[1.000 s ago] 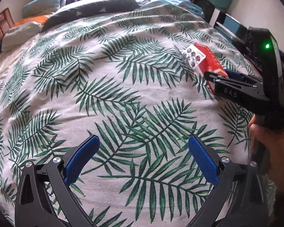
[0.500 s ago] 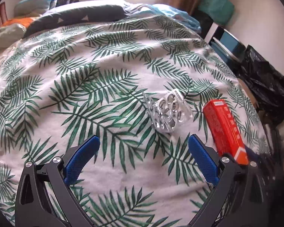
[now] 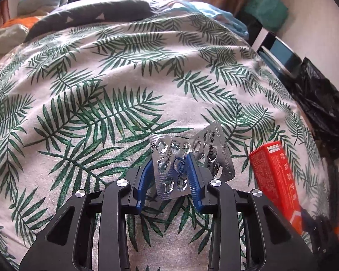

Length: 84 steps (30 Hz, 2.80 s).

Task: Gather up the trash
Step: 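Grasp the silver blister packs with the left tool while the right tool grasps the red ointment box, then lift the blister packs and ointment box and carry both over the red bin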

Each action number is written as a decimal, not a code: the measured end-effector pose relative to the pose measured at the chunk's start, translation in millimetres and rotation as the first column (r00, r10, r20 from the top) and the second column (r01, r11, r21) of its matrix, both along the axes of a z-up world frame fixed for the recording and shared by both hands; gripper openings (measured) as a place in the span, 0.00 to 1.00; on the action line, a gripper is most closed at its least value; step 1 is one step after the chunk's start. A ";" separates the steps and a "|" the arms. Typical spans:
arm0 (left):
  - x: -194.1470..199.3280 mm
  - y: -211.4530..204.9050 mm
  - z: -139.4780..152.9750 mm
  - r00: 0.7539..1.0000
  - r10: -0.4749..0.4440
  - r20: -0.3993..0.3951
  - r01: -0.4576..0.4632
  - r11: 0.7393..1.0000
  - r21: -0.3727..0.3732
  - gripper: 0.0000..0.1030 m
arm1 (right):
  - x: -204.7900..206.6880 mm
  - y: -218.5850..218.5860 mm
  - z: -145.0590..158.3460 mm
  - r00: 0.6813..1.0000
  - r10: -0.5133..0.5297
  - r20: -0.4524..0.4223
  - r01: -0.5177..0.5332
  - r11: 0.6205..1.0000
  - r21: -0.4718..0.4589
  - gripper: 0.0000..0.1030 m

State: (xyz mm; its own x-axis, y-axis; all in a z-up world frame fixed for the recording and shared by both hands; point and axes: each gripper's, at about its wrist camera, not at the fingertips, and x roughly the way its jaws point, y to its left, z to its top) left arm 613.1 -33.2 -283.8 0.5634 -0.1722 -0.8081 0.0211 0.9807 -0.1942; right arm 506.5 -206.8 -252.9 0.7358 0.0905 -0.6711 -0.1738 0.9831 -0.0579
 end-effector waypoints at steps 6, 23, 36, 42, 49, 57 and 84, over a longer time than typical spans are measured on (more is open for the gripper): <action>-12.8 1.9 9.4 1.000 -0.023 0.006 0.023 1.000 -0.001 0.19 | 2.9 -4.2 1.7 1.000 0.016 -0.018 -0.015 0.999 0.035 0.41; -4.1 -2.0 -9.7 1.000 -0.021 -0.016 0.019 0.993 -0.120 0.24 | 1.7 -2.3 -2.3 1.000 0.018 -0.011 -0.018 0.999 0.031 0.41; -26.2 -15.0 7.5 0.996 -0.079 0.038 0.081 0.996 -0.046 0.12 | 1.7 -4.1 -1.9 1.000 0.026 -0.011 -0.025 0.998 0.057 0.40; -48.3 -9.0 10.7 0.996 -0.090 0.026 0.091 0.996 -0.023 0.12 | 0.8 -6.4 7.6 0.999 0.036 -0.013 -0.035 0.996 0.076 0.40; -94.6 1.8 24.9 0.995 -0.102 0.015 0.102 0.995 0.015 0.12 | -27.4 -4.4 24.2 0.998 0.053 -0.028 -0.050 0.992 0.115 0.40; -178.5 17.5 53.8 0.994 -0.105 0.012 0.104 0.994 0.042 0.12 | -95.8 6.9 50.4 0.996 0.091 -0.018 -0.089 0.991 0.105 0.40; -499.8 30.4 94.6 0.991 -0.130 -0.033 0.132 0.988 0.079 0.12 | -400.1 17.7 97.7 0.979 0.203 -0.001 -0.202 0.971 0.127 0.40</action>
State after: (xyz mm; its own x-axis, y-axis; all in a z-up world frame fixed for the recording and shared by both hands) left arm 113.3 -2.8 -189.2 0.5177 -0.1763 -0.8372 0.1464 0.9824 -0.1164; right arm 106.4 -189.1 -155.2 0.6841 0.3210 -0.6550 -0.3700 0.9266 0.0677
